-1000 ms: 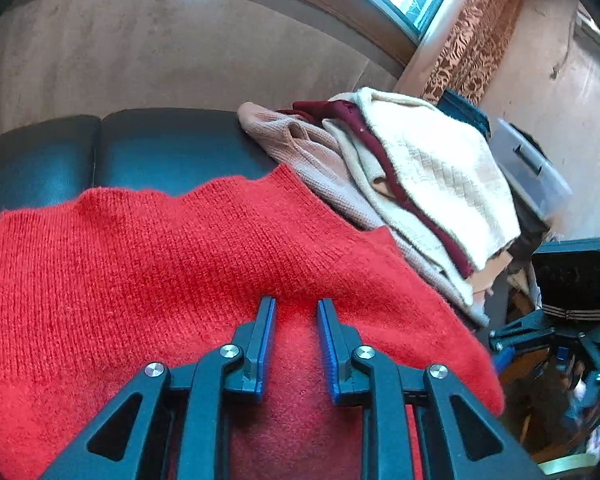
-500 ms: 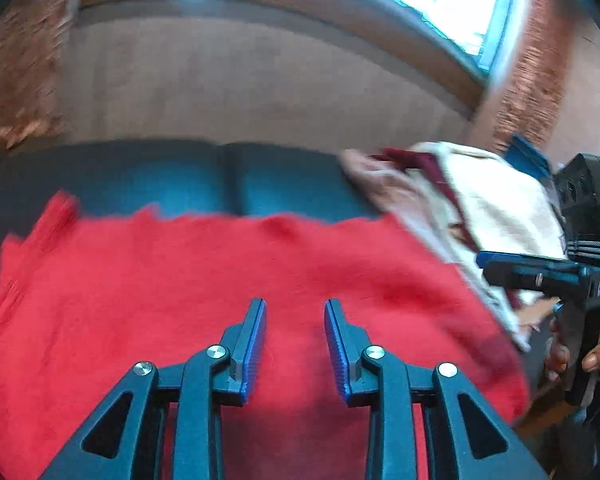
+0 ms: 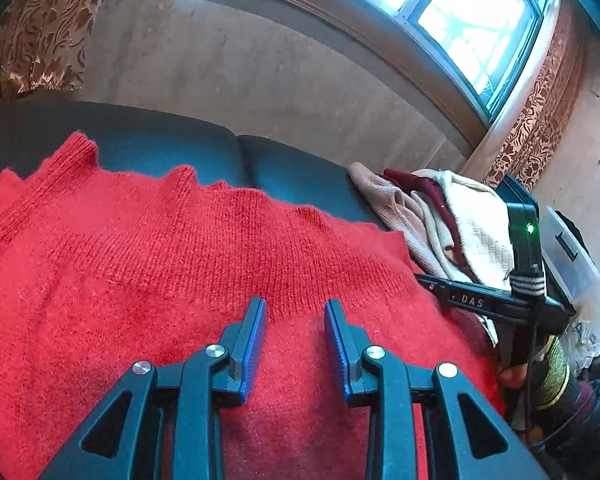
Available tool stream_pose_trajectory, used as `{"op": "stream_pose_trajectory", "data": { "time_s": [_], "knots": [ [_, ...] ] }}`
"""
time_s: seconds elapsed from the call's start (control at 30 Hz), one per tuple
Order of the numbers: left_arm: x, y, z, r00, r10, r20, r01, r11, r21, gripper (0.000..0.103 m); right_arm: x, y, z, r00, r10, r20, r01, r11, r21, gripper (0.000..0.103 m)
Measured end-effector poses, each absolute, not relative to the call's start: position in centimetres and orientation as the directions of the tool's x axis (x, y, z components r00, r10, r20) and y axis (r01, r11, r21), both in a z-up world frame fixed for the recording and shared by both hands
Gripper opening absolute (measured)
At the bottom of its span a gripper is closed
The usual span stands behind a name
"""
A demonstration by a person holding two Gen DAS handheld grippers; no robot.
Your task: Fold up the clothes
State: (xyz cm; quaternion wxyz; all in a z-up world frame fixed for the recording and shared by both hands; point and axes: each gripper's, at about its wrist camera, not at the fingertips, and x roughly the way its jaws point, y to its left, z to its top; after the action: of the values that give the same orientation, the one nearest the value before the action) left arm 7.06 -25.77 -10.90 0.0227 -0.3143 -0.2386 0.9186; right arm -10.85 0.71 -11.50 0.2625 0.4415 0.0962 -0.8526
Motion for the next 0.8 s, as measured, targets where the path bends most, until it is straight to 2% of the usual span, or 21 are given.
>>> {"op": "stream_pose_trajectory", "data": {
  "time_s": [0.07, 0.13, 0.17, 0.2, 0.23, 0.33, 0.37, 0.4, 0.43, 0.57, 0.63, 0.8],
  "knots": [
    [7.1, -25.7, -10.9, -0.803, 0.192, -0.565, 0.108, -0.884, -0.454, 0.030, -10.5, 0.4, -11.1, -0.495, -0.348, -0.796, 0.550, -0.835, 0.023, 0.026],
    [7.1, -25.7, -10.9, -0.804, 0.193, -0.563, 0.108, -0.883, -0.456, 0.030, -10.3, 0.1, -10.8, -0.528, -0.309, -0.791, 0.550, -0.834, -0.041, 0.040],
    [7.1, -25.7, -10.9, -0.805, 0.193, -0.561, 0.107, -0.882, -0.458, 0.030, -10.6, 0.4, -10.5, -0.533, -0.289, -0.796, 0.531, -0.846, -0.049, 0.058],
    [7.1, -25.7, -10.9, -0.806, 0.195, -0.559, 0.107, -0.881, -0.461, 0.030, -10.9, 0.9, -10.3, -0.535, -0.268, -0.801, 0.510, -0.859, -0.053, 0.070],
    [7.1, -25.7, -10.9, -0.807, 0.196, -0.557, 0.107, -0.880, -0.464, 0.030, -11.4, 1.4, -9.8, -0.523, -0.265, -0.810, 0.487, -0.873, -0.029, 0.074],
    [7.4, -25.8, -10.9, -0.812, 0.193, -0.550, 0.109, -0.877, -0.469, 0.030, -10.4, 1.6, -6.2, -0.612, -0.255, -0.748, 0.454, -0.888, -0.068, 0.078],
    [7.4, -25.8, -10.9, -0.813, 0.192, -0.549, 0.110, -0.876, -0.469, 0.030, -9.6, 1.1, -4.8, -0.638, -0.279, -0.717, 0.471, -0.879, -0.076, 0.083],
    [7.4, -25.8, -10.8, -0.814, 0.192, -0.549, 0.110, -0.876, -0.469, 0.030, -8.9, 0.3, -3.9, -0.634, -0.324, -0.703, 0.507, -0.860, -0.061, 0.096],
    [7.5, -25.8, -10.8, -0.814, 0.191, -0.549, 0.111, -0.876, -0.469, 0.030, -8.2, -0.5, -3.0, -0.623, -0.369, -0.689, 0.544, -0.838, -0.043, 0.103],
    [8.0, -26.1, -10.4, -0.808, 0.199, -0.554, 0.120, -0.866, -0.485, 0.030, -6.4, -5.3, -3.6, -0.551, -0.433, -0.713, 0.662, -0.748, -0.057, 0.103],
    [8.9, -26.7, -9.9, -0.801, 0.196, -0.566, 0.139, -0.858, -0.494, 0.030, -6.7, -5.4, -5.3, -0.521, -0.447, -0.727, 0.668, -0.744, -0.021, 0.103],
    [16.2, -32.4, -8.1, -0.824, 0.084, -0.560, 0.255, -0.827, -0.500, 0.033, -7.8, -5.1, -9.1, -0.445, -0.483, -0.754, 0.666, -0.741, 0.082, 0.103]
  ]
}}
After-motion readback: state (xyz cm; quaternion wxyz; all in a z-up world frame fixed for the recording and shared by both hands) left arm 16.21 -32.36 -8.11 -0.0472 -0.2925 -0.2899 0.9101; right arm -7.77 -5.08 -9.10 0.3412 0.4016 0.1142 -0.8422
